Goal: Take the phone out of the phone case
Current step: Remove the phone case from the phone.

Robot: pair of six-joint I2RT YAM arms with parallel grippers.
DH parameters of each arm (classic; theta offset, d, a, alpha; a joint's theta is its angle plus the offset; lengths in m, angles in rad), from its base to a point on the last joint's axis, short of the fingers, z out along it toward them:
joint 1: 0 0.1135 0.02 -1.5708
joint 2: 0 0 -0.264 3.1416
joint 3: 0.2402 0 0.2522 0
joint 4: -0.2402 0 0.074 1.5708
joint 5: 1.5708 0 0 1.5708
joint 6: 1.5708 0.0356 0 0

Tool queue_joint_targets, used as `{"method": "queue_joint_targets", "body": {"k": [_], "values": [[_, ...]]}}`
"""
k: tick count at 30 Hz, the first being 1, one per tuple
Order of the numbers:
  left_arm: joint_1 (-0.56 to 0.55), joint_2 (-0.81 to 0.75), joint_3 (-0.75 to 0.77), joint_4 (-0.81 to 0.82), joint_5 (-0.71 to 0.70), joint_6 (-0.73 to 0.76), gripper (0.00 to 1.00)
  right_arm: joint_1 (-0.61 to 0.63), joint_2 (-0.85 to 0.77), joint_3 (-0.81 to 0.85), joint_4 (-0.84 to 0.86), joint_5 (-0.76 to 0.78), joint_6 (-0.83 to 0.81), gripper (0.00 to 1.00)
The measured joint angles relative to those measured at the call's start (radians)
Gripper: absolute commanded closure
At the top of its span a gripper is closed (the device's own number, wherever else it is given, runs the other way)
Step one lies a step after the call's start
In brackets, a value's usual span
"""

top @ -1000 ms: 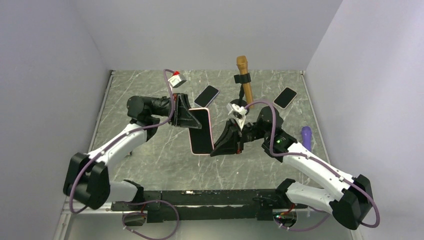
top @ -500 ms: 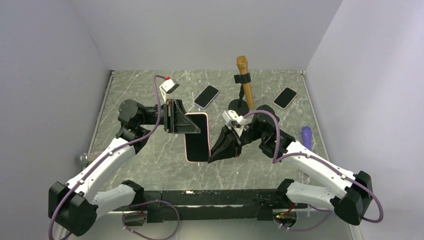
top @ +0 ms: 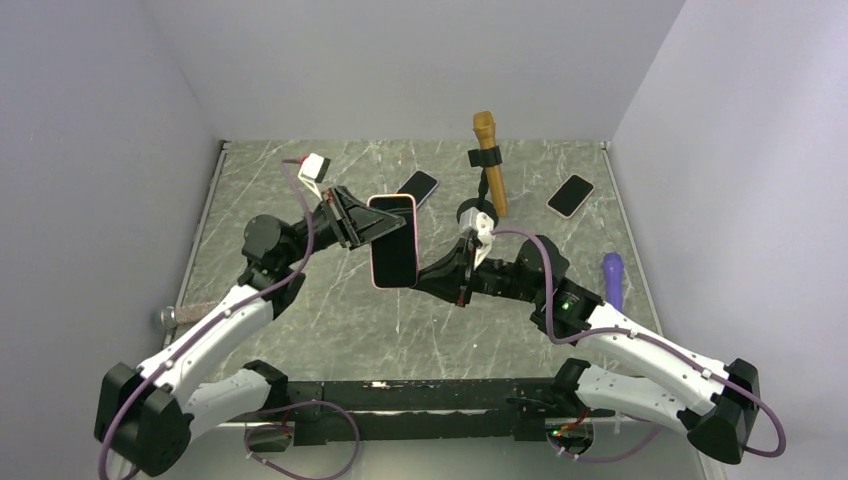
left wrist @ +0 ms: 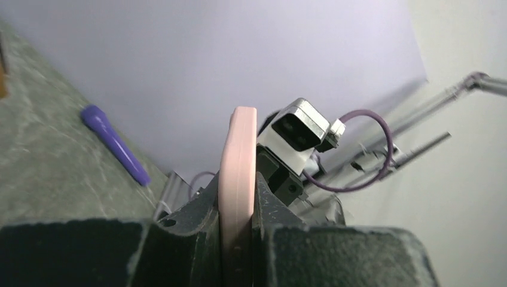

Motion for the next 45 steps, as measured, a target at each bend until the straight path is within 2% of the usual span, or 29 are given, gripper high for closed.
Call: {"method": "queue_joint_targets", "body": {"k": [5, 8, 9, 13, 20, 25, 29, 37, 45], "values": [[-0.018, -0.166, -0.079, -0.145, -0.263, 0.110, 1.00, -0.006, -0.031, -0.027, 0.013, 0.103, 0.121, 0.44], [-0.044, -0.216, -0.144, -0.124, -0.379, 0.089, 1.00, -0.019, -0.068, -0.083, 0.084, 0.137, 0.216, 0.32], [-0.052, -0.219, -0.167, -0.101, -0.405, 0.074, 1.00, -0.023, -0.077, -0.108, 0.111, 0.142, 0.247, 0.31], [-0.066, -0.185, -0.235, 0.021, -0.488, -0.001, 1.00, -0.033, -0.066, -0.183, 0.228, 0.139, 0.363, 0.29], [-0.072, -0.121, -0.270, 0.200, -0.592, -0.085, 1.00, -0.014, 0.067, -0.208, 0.457, 0.127, 0.495, 0.30], [-0.098, -0.127, -0.270, 0.245, -0.628, -0.091, 1.00, 0.039, 0.138, -0.206, 0.562, 0.147, 0.512, 0.37], [-0.107, -0.124, -0.274, 0.267, -0.642, -0.103, 1.00, 0.068, 0.169, -0.206, 0.606, 0.159, 0.510, 0.40], [-0.109, -0.105, -0.283, 0.315, -0.649, -0.132, 1.00, 0.107, 0.177, -0.160, 0.608, 0.156, 0.437, 0.34], [-0.116, -0.084, -0.286, 0.362, -0.649, -0.164, 1.00, 0.112, 0.175, -0.159, 0.608, 0.197, 0.431, 0.38]]}}
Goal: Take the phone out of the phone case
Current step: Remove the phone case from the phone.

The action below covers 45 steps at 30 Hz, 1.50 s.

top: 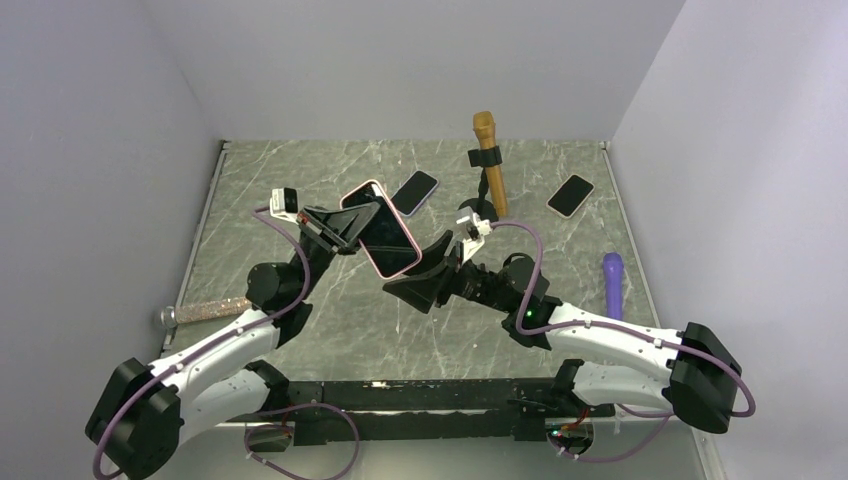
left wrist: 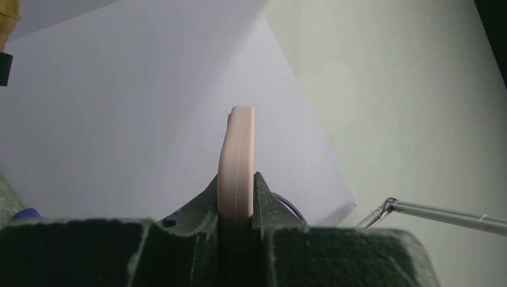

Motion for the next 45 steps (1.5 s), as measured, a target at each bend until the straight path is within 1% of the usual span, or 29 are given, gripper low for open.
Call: {"method": "queue_joint_targets", "body": {"k": [8, 13, 17, 23, 26, 30, 32, 37, 40, 45], "values": [[-0.013, 0.047, -0.003, 0.069, 0.000, -0.048, 1.00, 0.000, 0.000, 0.019, 0.011, -0.006, -0.011, 0.38], [-0.018, 0.058, -0.010, 0.085, 0.000, -0.061, 1.00, 0.000, 0.000, 0.033, 0.010, -0.003, -0.020, 0.43], [-0.019, 0.058, -0.010, 0.091, 0.000, -0.061, 1.00, 0.000, 0.008, 0.034, 0.014, -0.001, -0.023, 0.49], [-0.019, 0.048, -0.010, 0.069, -0.008, -0.045, 1.00, 0.002, 0.009, 0.034, 0.016, 0.004, -0.043, 0.52], [-0.019, 0.024, -0.010, 0.038, -0.015, -0.025, 1.00, 0.006, 0.009, 0.034, 0.016, 0.012, -0.056, 0.63], [-0.017, 0.002, -0.008, -0.012, -0.027, -0.004, 1.00, 0.019, 0.011, 0.034, 0.018, 0.019, -0.085, 0.86], [-0.016, -0.009, -0.003, -0.042, -0.019, -0.017, 1.00, 0.023, 0.022, 0.034, 0.037, 0.007, -0.106, 1.00], [-0.013, -0.069, 0.022, -0.116, 0.006, -0.021, 1.00, 0.024, 0.068, 0.039, 0.139, -0.077, -0.189, 1.00], [-0.013, -0.118, 0.022, -0.153, 0.008, -0.018, 1.00, 0.013, 0.108, 0.057, 0.198, -0.160, -0.226, 1.00], [-0.013, -0.200, 0.022, -0.268, -0.001, -0.001, 1.00, -0.036, 0.183, 0.073, 0.319, -0.314, -0.209, 1.00]]}}
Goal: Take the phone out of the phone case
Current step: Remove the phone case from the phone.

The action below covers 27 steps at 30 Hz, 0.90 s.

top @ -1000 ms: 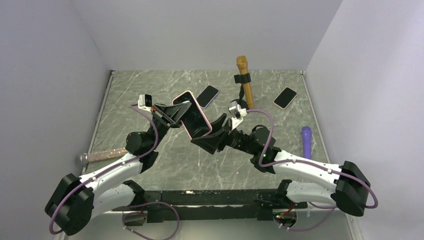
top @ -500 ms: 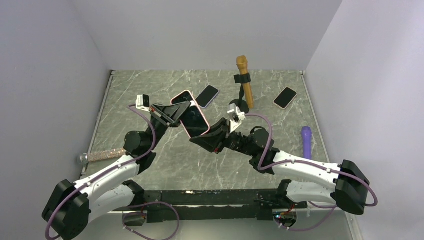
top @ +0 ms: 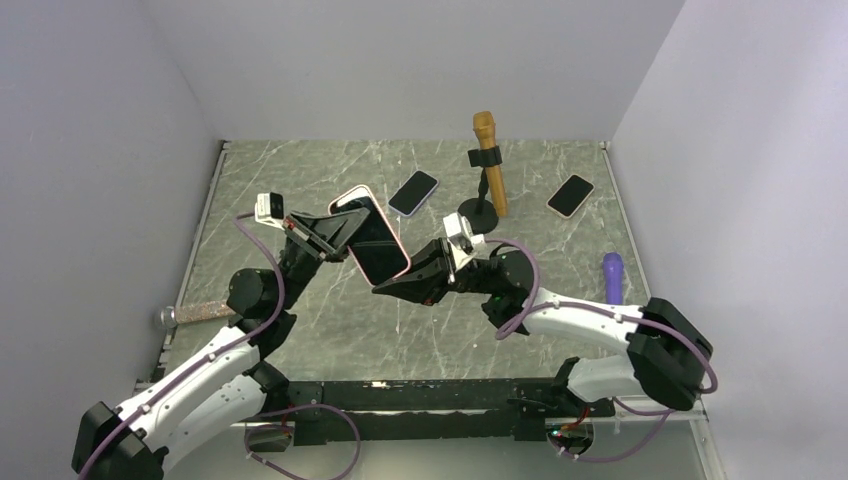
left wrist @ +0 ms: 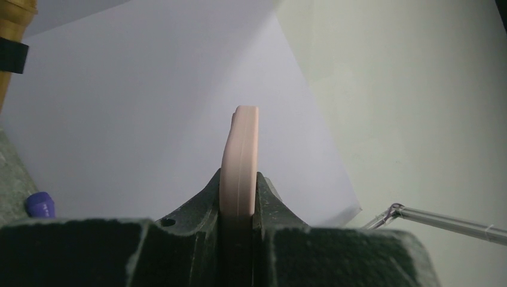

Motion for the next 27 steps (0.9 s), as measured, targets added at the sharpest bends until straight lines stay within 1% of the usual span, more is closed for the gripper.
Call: {"method": "queue_joint_targets", "body": {"k": [4, 6, 10, 15, 18, 19, 21, 24, 25, 27], "values": [[0.000, -0.032, 0.000, -0.084, -0.023, 0.021, 1.00, -0.053, 0.080, 0.004, 0.137, -0.115, 0.072, 1.00], [0.000, -0.038, 0.000, -0.118, -0.028, 0.022, 1.00, -0.069, 0.106, 0.005, 0.175, -0.155, 0.091, 1.00], [0.000, -0.044, 0.000, -0.143, -0.031, 0.018, 1.00, -0.085, 0.127, 0.005, 0.204, -0.202, 0.099, 1.00], [-0.005, -0.043, 0.000, -0.135, -0.029, -0.005, 1.00, -0.089, 0.127, 0.005, 0.210, -0.233, 0.095, 1.00], [-0.041, -0.044, 0.001, -0.085, 0.042, -0.060, 1.00, -0.134, 0.151, 0.004, 0.180, -0.190, 0.106, 1.00], [-0.050, -0.044, 0.003, -0.069, 0.063, -0.066, 1.00, -0.148, 0.159, 0.001, 0.161, -0.170, 0.122, 0.95], [-0.055, -0.047, 0.010, -0.058, 0.089, -0.061, 1.00, -0.165, 0.155, -0.019, 0.117, -0.130, 0.154, 0.70], [-0.054, -0.072, 0.024, -0.099, 0.105, 0.000, 1.00, -0.162, 0.085, -0.061, -0.019, -0.082, 0.203, 0.46], [-0.051, -0.085, 0.033, -0.126, 0.108, 0.029, 1.00, -0.157, 0.048, -0.066, -0.090, -0.073, 0.210, 0.41], [-0.048, -0.107, 0.069, -0.202, 0.119, 0.111, 1.00, -0.143, -0.040, -0.065, -0.246, -0.047, 0.210, 0.34]]}}
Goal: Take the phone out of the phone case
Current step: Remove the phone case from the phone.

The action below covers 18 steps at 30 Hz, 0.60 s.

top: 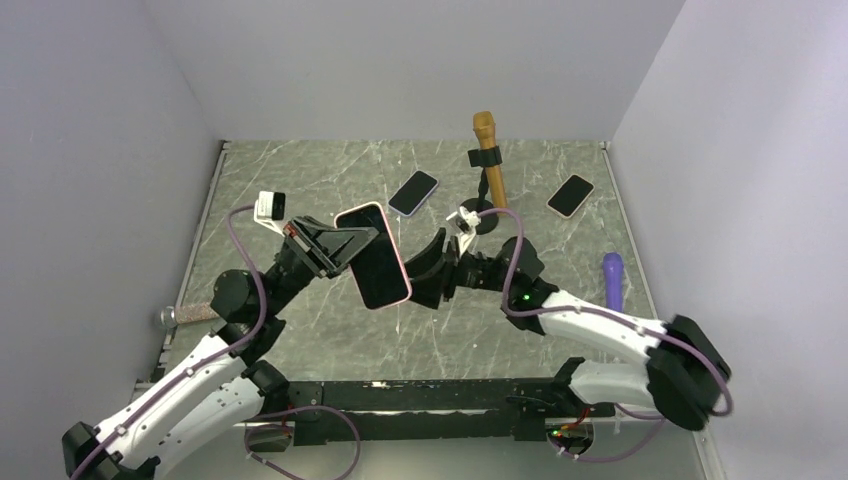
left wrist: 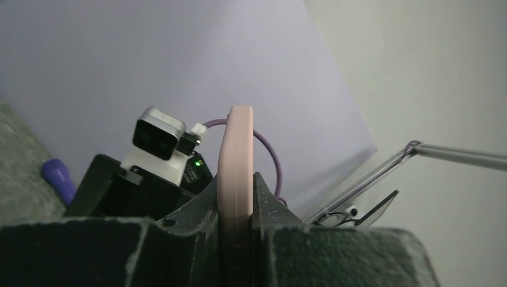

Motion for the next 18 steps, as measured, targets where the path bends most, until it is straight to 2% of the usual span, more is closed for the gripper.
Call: {"method": "queue_joint_targets", "body": {"k": [5, 8, 12, 15, 18], "values": [[0.003, -0.008, 0.152, -0.200, 0.031, 0.220, 1.00, 0.044, -0.209, 0.023, -0.304, 0.034, -0.013, 0.29], [0.004, -0.009, 0.210, -0.281, 0.040, 0.311, 1.00, 0.048, -0.263, 0.057, -0.379, 0.023, -0.021, 0.30], [0.004, -0.003, 0.237, -0.355, 0.057, 0.375, 1.00, 0.048, -0.251, 0.119, -0.401, -0.013, -0.026, 0.31], [0.004, 0.006, 0.237, -0.396, 0.069, 0.394, 1.00, 0.048, -0.228, 0.140, -0.382, -0.052, -0.019, 0.40], [0.004, 0.017, 0.237, -0.425, 0.073, 0.399, 1.00, 0.048, -0.179, 0.168, -0.347, -0.092, -0.002, 0.54]]}}
